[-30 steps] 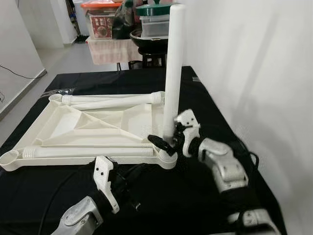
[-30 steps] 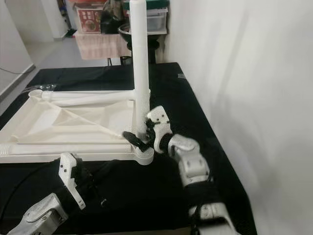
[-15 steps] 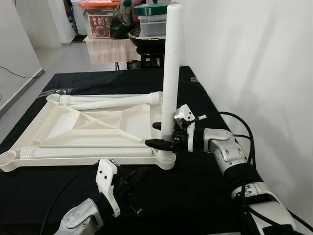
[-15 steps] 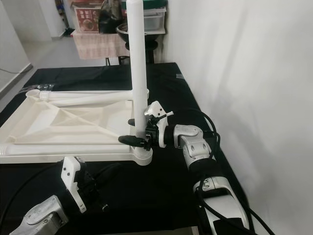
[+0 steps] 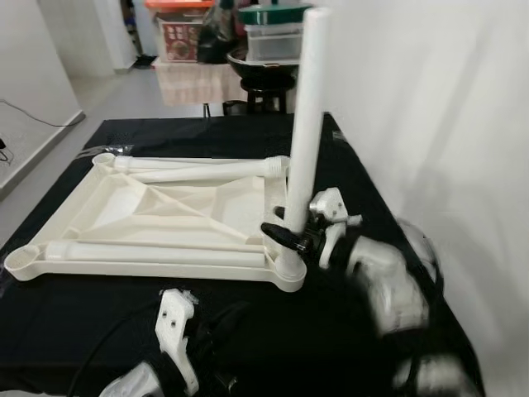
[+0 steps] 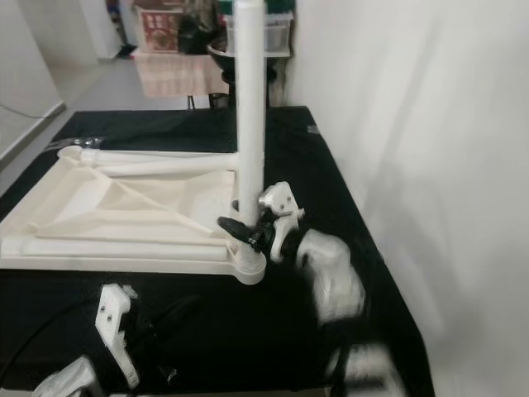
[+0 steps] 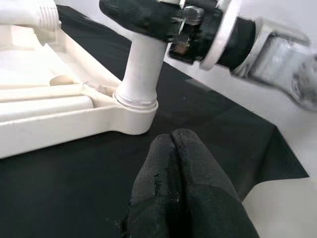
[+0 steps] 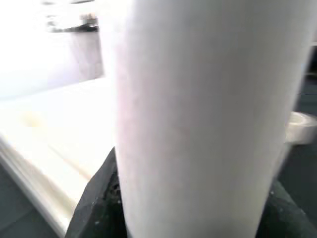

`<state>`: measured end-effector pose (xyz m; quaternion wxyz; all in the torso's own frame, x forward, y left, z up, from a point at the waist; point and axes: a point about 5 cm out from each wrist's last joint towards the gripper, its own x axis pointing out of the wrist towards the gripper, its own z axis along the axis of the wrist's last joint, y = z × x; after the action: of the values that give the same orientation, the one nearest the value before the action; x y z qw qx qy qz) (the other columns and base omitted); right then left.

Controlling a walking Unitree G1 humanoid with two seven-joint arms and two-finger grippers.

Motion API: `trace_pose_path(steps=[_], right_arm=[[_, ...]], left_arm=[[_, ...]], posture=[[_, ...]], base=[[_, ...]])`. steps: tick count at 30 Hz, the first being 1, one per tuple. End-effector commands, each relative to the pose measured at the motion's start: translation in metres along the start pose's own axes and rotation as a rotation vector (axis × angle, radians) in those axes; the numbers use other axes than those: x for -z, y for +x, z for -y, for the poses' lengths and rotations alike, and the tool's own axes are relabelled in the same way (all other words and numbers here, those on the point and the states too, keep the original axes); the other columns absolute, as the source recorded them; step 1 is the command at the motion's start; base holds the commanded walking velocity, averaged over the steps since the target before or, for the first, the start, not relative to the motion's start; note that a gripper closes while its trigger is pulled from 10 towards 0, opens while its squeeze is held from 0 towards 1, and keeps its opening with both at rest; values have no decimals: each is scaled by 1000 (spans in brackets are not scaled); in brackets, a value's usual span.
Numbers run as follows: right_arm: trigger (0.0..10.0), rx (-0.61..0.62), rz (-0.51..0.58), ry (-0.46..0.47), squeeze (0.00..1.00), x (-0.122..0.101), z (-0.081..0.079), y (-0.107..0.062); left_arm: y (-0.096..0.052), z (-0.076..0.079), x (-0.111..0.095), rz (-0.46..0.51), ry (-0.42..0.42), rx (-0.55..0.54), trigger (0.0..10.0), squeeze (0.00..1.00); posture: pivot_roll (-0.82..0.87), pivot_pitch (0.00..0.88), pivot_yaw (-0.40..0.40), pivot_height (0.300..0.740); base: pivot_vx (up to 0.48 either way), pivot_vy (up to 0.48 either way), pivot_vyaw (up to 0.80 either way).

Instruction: Building children table

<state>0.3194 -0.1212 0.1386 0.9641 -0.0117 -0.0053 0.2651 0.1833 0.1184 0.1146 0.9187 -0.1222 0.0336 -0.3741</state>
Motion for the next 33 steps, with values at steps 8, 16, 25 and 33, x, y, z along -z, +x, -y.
trace_pose_path(steps=[8, 16, 25, 33], right_arm=[[0, 287, -197, -3, 0, 59, -32, -26], [10000, 76, -113, -4, 1000, 33, -14, 1], [10000, -239, -113, -91, 0, 10, 7, 8], [784, -572, -155, -93, 0, -8, 27, 20]], left_arm=[[20, -1, 28, -73, -44, 67, 10000, 0], [30, -11, 34, -92, -11, 50, 10000, 0], [29, -11, 42, -123, 1, 53, 10000, 0], [29, -10, 49, -133, 32, 72, 10000, 0]], posture=[[-117, 0, 41, 740], [-108, 0, 5, 740], [-85, 0, -3, 740], [-49, 0, -9, 740]], base=[[0, 0, 0], [0, 0, 0], [0, 0, 0], [0, 0, 0]])
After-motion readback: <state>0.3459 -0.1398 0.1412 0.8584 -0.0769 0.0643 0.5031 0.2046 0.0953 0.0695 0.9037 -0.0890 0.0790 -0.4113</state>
